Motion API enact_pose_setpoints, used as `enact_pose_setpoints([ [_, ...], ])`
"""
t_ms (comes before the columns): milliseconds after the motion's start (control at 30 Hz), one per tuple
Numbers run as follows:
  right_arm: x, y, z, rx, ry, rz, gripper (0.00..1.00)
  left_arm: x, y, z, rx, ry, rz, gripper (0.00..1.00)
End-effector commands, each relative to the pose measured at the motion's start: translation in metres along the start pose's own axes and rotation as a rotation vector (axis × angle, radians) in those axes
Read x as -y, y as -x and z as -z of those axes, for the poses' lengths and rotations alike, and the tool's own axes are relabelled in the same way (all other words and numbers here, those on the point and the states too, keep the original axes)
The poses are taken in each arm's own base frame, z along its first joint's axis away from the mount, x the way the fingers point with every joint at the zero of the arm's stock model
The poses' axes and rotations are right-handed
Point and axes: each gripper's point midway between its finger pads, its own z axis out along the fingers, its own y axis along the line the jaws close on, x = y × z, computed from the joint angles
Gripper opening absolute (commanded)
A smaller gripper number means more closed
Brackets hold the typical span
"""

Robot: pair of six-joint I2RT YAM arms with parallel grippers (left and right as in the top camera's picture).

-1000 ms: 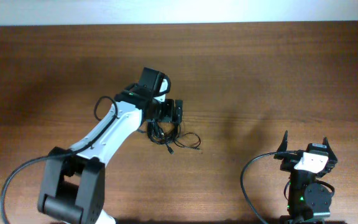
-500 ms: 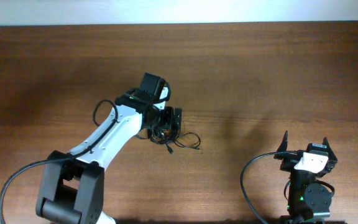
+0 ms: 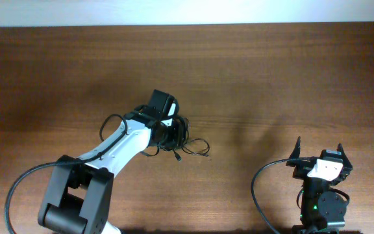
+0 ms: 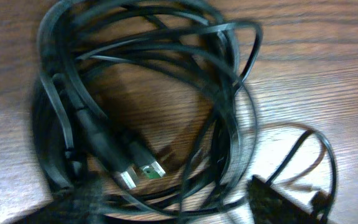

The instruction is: Untangle cables

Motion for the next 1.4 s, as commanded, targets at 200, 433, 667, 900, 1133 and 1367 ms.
enact_pose_setpoints([
  [200,0.000,-0.002,0.000,-0.004,-0.006,0.002,0.98,0.001,0.029,0.011,0.118,0.016,-0.015,0.99],
  [433,0.000,-0.002,0.000,-0.004,-0.006,0.002,0.99,-0.003,0.027,0.010,0.110,0.038,-0.019,0.99],
  [667,0.000,-0.002,0.000,-0.004,-0.006,0.002,0.98,-0.003,0.027,0.010,0.110,0.038,-0.019,0.99],
  [900,0.000,-0.002,0.000,-0.005,-0.006,0.002,0.99,-0.003,0.027,0.010,0.112,0.038,-0.019,0.99],
  [1133,0.000,-0.003,0.000,-0.005,-0.006,0.002,0.98,0.002,0.041,0.012,0.167,0.019,-0.024,0.00],
  [1367,0.000,-0.003,0.000,-0.005,-0.006,0.002,0.99,-0.022,0.038,0.014,0.167,0.153,-0.013,0.80],
])
